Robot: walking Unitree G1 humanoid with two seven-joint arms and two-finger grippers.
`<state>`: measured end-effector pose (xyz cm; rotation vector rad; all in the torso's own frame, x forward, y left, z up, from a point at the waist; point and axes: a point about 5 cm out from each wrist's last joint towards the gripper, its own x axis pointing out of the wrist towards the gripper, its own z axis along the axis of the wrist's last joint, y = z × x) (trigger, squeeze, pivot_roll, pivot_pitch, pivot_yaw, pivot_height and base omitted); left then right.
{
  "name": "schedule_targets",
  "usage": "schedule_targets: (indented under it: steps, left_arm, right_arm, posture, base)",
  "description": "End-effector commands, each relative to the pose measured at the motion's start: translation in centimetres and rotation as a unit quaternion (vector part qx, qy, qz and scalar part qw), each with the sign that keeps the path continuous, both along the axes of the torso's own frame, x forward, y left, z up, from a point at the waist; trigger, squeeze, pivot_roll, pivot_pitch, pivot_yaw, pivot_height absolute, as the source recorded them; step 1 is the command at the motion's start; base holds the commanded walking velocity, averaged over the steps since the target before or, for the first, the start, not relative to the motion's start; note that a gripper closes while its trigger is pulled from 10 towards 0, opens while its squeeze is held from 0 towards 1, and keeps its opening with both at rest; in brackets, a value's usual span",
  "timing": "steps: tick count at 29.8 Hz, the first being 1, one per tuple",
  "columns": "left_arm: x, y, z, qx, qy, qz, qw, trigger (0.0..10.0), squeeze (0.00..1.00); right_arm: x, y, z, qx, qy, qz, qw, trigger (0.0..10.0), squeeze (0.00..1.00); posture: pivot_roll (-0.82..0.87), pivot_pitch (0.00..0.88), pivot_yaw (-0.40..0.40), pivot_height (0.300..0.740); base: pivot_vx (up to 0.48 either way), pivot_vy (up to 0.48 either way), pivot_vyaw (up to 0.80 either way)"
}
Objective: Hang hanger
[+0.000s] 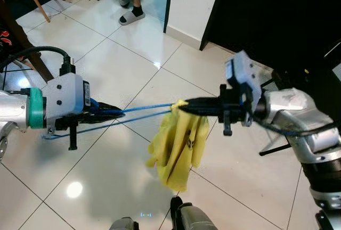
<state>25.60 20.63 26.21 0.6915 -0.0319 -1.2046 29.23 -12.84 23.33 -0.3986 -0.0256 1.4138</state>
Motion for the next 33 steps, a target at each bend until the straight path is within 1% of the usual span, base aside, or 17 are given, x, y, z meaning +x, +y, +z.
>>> schedule_targets:
  steps: [1,3,5,6,7,11,13,15,16,17,20,23,24,25,28,33]
  left_arm:
    - [-0.6,-0.3,0.0,-0.001,0.013,-0.020,1.000,10.0,0.00]
    - [-0.8,-0.3,0.0,0.001,0.017,-0.023,1.000,10.0,0.00]
    - [-1.6,-0.3,-0.5,0.012,0.036,-0.034,0.999,10.0,0.00]
    - [-1.6,-0.3,-0.5,0.012,0.036,-0.034,0.999,10.0,0.00]
    - [-1.9,-0.2,-0.7,0.016,0.043,-0.036,0.998,10.0,0.00]
    - [-2.1,0.1,-0.9,0.024,0.046,-0.032,0.998,10.0,0.00]
    - [-2.1,1.1,-1.2,0.035,0.043,-0.007,0.998,10.0,0.00]
    - [-2.1,1.1,-1.2,0.035,0.043,-0.007,0.998,10.0,0.00]
    - [-2.0,1.8,-1.0,0.039,0.040,0.012,0.998,10.0,0.00]
    - [-2.0,1.8,-1.0,0.039,0.040,0.012,0.998,10.0,0.00]
    - [-2.0,3.3,-0.7,0.055,0.044,0.044,0.997,10.0,0.00]
    - [-2.1,3.4,-1.0,0.057,0.048,0.046,0.996,10.0,0.00]
    - [-2.0,3.2,-1.3,0.055,0.049,0.044,0.996,10.0,0.00]
    - [-2.0,3.2,-1.3,0.055,0.049,0.044,0.996,10.0,0.00]
    - [-1.5,2.6,-1.7,0.048,0.040,0.045,0.997,10.0,0.00]
    - [-1.2,2.6,-1.8,0.046,0.035,0.048,0.997,10.0,0.00]
  right_arm:
    - [-0.1,-0.2,-0.3,-0.015,-0.010,0.003,1.000,10.0,0.00]
    - [0.0,-0.3,-0.4,-0.019,-0.015,0.001,1.000,10.0,0.00]
    - [0.3,-0.4,-0.3,-0.026,-0.025,-0.001,0.999,10.0,0.00]
    - [0.3,-0.4,-0.3,-0.026,-0.025,-0.001,0.999,10.0,0.00]
    - [0.5,-0.5,-0.3,-0.032,-0.030,-0.003,0.999,10.0,0.00]
    - [0.6,-0.7,-0.2,-0.037,-0.033,-0.005,0.999,10.0,0.00]
    - [0.8,-1.2,0.1,-0.042,-0.036,-0.010,0.998,10.0,0.00]
    - [0.8,-1.2,0.1,-0.042,-0.036,-0.010,0.998,10.0,0.00]
    - [0.9,-1.6,0.2,-0.048,-0.038,-0.012,0.998,10.0,0.00]
    - [0.9,-1.6,0.2,-0.048,-0.038,-0.012,0.998,10.0,0.00]
    - [0.9,-2.5,0.4,-0.061,-0.045,-0.015,0.997,10.0,0.00]
    - [0.9,-2.4,0.6,-0.055,-0.046,-0.011,0.997,10.0,0.00]
    - [0.9,-2.0,1.0,-0.048,-0.048,-0.004,0.998,10.0,0.00]
    - [0.9,-2.0,1.0,-0.048,-0.048,-0.004,0.998,10.0,0.00]
    - [0.5,-1.2,1.7,-0.034,-0.050,0.019,0.998,10.0,0.00]
    - [0.3,-1.1,2.0,-0.032,-0.052,0.029,0.998,10.0,0.00]
  posture:
    - [0.03,0.143,-0.005,0.740]
    - [0.03,0.143,-0.005,0.740]
    - [0.03,0.144,-0.006,0.740]
    - [0.03,0.144,-0.006,0.740]
    - [0.03,0.145,-0.010,0.740]
    - [0.04,0.145,-0.012,0.740]
    - [0.04,0.148,-0.013,0.740]
    - [0.04,0.148,-0.013,0.740]
    - [0.04,0.149,-0.013,0.740]
    - [0.04,0.149,-0.013,0.740]
    - [0.05,0.150,-0.017,0.740]
    - [0.05,0.149,-0.017,0.740]
    - [0.04,0.147,-0.017,0.740]
    - [0.04,0.147,-0.017,0.740]
    - [0.04,0.145,-0.014,0.740]
    - [0.04,0.144,-0.013,0.740]
  base:
    - [0.000,0.000,0.00]
    - [0.000,0.000,0.00]
    - [0.000,0.000,0.00]
    - [0.000,0.000,0.00]
    - [0.000,0.000,0.00]
    - [0.000,0.000,0.00]
    - [0.000,0.000,0.00]
    - [0.000,0.000,0.00]
    - [0.000,0.000,0.00]
    - [0.000,0.000,0.00]
    - [0.000,0.000,0.00]
    - [0.000,0.000,0.00]
    - [0.000,0.000,0.00]
    - [0.000,0.000,0.00]
    - [0.000,0.000,0.00]
    - [0.000,0.000,0.00]
